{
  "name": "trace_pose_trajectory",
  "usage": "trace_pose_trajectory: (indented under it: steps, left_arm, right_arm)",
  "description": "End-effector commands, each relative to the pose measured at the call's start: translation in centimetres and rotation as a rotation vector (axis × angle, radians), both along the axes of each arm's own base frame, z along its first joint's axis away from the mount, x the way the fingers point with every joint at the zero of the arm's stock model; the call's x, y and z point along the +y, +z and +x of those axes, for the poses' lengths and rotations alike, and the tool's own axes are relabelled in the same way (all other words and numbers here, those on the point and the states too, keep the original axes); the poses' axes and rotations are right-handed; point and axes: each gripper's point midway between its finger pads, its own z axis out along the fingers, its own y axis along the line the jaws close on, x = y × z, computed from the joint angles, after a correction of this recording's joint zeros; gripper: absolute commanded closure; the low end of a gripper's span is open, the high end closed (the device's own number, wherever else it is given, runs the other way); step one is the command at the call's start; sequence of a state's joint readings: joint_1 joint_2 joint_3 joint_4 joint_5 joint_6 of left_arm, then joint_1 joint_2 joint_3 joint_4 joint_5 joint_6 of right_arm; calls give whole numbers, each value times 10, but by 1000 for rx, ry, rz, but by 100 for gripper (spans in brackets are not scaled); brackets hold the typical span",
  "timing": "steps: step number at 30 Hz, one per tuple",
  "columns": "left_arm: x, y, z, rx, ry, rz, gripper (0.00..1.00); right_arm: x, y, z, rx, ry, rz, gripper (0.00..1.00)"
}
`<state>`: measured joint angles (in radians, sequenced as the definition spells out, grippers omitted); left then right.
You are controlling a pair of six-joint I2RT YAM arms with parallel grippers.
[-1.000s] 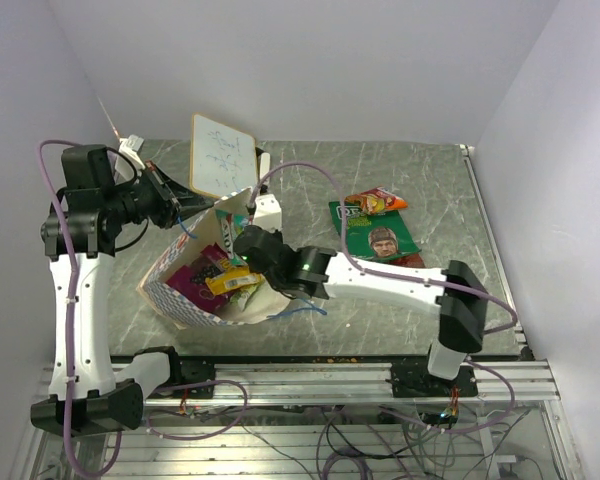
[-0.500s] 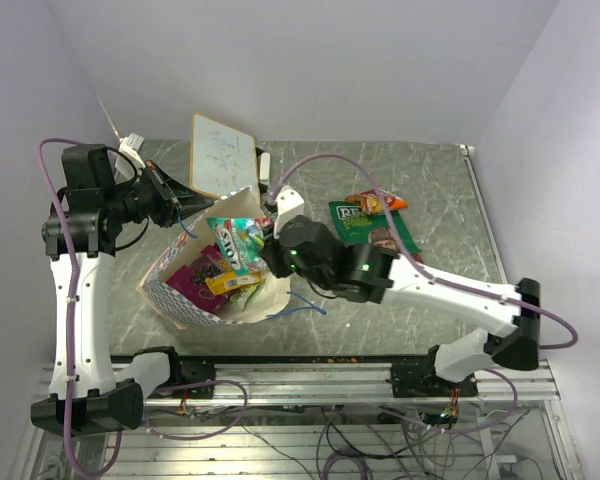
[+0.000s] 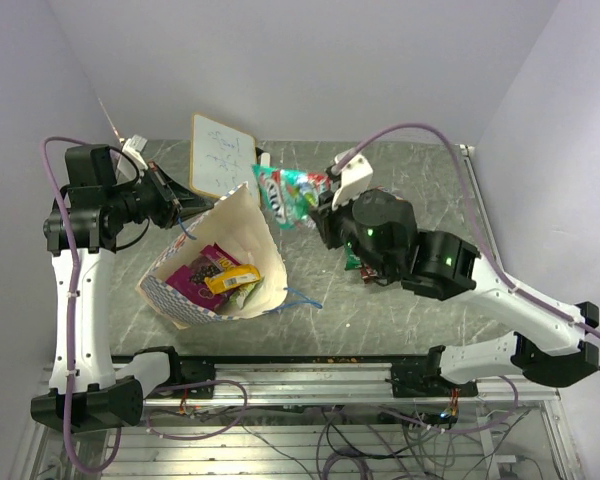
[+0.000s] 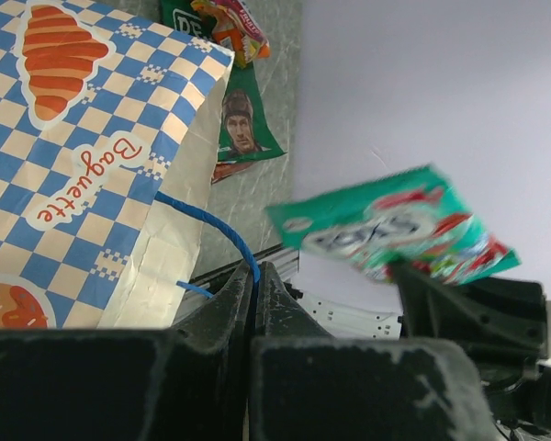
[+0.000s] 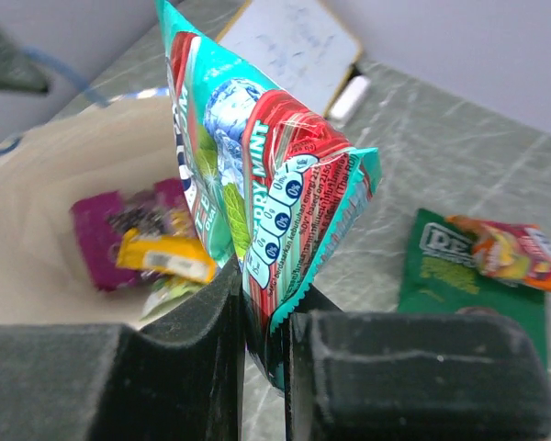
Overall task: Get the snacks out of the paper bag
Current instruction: Take out the snack from the paper bag, then place the snack at the center of the board.
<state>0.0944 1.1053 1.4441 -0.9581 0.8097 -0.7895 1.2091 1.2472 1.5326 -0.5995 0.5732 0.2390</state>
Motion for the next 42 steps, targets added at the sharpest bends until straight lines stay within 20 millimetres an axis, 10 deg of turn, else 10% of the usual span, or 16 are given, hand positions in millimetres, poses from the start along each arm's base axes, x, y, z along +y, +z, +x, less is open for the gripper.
trace_pose_trajectory:
  steps: [1,9,16,31,42]
  left_arm:
    - [0,4,-5,-20,-9,16,93]
    - [-1,10,-9,-48,12,-2,93]
    - [-3,22,-11,-95,20,-28,93]
    - [-11,26,-8,-110,-70,-63,93]
    - [-17,15,-14,-83,-84,-82,93]
  right_arm:
    - [-38,21,49,-59,-187,-19,100]
    - [-72,-28,132,133,-318,6,100]
    - [-103,-101,161,452,-311,134,100]
    - [-193,-193,145,758,-383,186,100]
    - [-216,-236,115,954,-327,35,100]
